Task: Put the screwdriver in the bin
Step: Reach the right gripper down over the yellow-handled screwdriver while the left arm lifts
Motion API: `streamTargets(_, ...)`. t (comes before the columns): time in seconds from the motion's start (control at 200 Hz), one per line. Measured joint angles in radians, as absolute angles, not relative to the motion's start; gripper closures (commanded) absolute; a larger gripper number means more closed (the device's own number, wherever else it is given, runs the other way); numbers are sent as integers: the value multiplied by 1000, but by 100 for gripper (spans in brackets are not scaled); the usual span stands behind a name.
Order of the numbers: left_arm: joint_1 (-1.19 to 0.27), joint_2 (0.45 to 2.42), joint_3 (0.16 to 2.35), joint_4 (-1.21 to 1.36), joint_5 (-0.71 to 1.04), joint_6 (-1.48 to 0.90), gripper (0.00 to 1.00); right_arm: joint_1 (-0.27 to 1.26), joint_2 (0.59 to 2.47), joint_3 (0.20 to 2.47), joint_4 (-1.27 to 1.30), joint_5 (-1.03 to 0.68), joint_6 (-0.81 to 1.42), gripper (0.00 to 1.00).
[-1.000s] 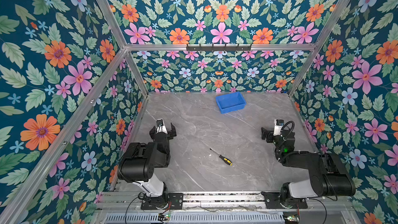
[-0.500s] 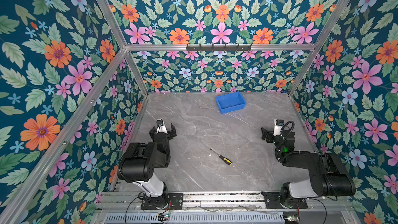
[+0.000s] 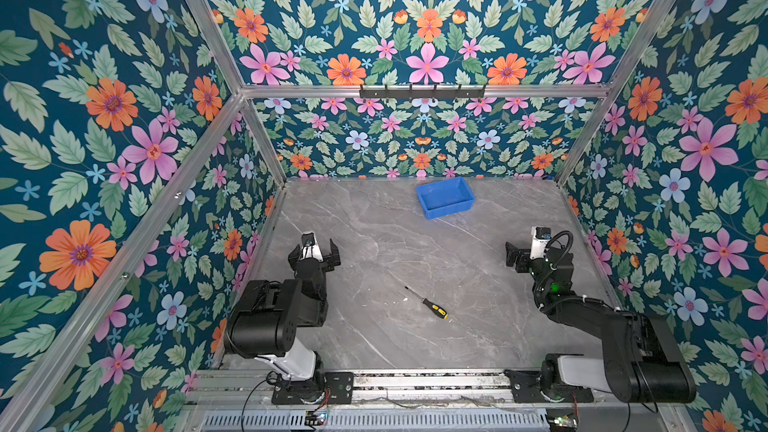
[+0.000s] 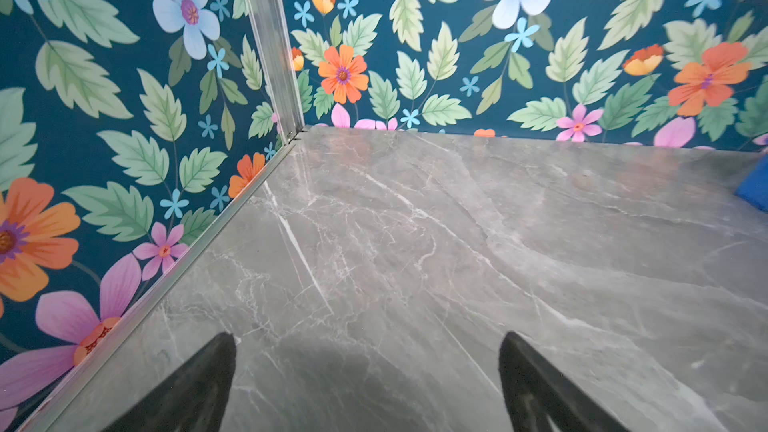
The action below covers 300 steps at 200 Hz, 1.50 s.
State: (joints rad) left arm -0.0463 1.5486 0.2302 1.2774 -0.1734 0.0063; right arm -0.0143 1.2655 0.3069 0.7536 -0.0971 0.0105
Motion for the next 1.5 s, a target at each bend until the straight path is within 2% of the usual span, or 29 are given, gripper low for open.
streamTargets(0.145,-65,1425,229,1225,-118,33,0,31,1128,334,632,-83,-29,1)
streamTargets(0.36,-94,1215,274,1012,-4,71,0,173,934,422,355,-54,-56,1)
streamTargets(0.58,-152,1029,293,795,32,106,0,371,884,553,52,42,-33,1)
streamTargets(0.77,-208,916,307,647,42,113,0,609,965,627,-115,113,-18,1)
streamTargets(0.99,-221,838,315,535,54,103,0,803,1165,674,-156,125,43,1)
streamTargets(1.225,-223,801,301,467,45,99,0,881,1414,816,-216,60,79,1)
streamTargets(1.501,-224,804,290,449,23,84,0,903,1604,941,-303,10,122,2)
